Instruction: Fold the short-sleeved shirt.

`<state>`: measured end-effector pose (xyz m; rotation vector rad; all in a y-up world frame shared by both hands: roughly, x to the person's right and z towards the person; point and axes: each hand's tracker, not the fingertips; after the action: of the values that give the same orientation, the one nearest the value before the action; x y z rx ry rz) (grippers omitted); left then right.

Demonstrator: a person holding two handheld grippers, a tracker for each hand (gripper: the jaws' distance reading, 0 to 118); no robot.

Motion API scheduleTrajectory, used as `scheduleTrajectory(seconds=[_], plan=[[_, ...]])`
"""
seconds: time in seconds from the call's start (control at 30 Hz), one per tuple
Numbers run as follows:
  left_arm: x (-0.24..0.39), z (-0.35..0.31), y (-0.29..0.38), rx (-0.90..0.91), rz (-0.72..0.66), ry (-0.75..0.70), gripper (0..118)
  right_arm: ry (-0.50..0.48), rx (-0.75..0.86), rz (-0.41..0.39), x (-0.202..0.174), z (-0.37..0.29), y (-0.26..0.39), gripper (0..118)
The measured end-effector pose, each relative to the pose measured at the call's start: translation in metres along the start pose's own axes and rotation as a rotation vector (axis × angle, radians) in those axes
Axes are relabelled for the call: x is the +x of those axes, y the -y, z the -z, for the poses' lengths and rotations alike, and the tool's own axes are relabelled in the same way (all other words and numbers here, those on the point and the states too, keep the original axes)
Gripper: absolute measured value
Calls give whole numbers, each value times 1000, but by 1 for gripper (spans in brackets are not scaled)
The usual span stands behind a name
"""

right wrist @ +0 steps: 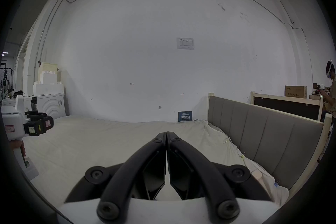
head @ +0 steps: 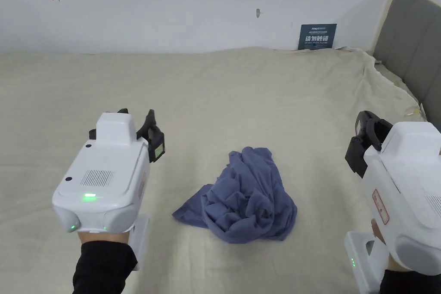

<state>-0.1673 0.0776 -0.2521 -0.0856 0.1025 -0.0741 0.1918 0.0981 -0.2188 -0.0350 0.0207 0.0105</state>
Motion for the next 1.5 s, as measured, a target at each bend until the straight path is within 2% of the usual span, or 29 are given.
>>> scheduleTrajectory(seconds=[0.03, 0.07, 0.17, 0.6, 0.83, 1.27, 1.37, 1.4, 1.47, 1.5], plan=[[-5, -1, 2, 3, -14, 0, 23, -3, 0, -3, -1, 0, 0, 0], [-8, -3, 4, 4, -28, -3, 15, -6, 0, -4, -2, 0, 0, 0], [-17, -7, 7, 8, -55, 0, 0, -12, -3, -5, -5, 0, 1, 0], [-25, -1, 9, -47, -64, 29, 0, -25, -10, -4, -11, 3, 3, 0], [-20, 38, 19, -304, -151, 155, 0, -27, -24, -1, -10, 7, 9, 0], [16, 133, 109, -755, -251, 219, 0, 4, -77, 6, 5, 27, 27, 0], [25, 147, 132, -843, -242, 197, 15, 15, -94, 4, 9, 32, 33, 0], [28, 149, 138, -853, -242, 203, 24, 17, -99, 3, 10, 34, 35, 0], [33, 154, 151, -912, -233, 190, 63, 23, -110, 4, 13, 37, 39, 0], [35, 154, 157, -935, -223, 173, 76, 24, -115, 5, 14, 38, 41, 0]])
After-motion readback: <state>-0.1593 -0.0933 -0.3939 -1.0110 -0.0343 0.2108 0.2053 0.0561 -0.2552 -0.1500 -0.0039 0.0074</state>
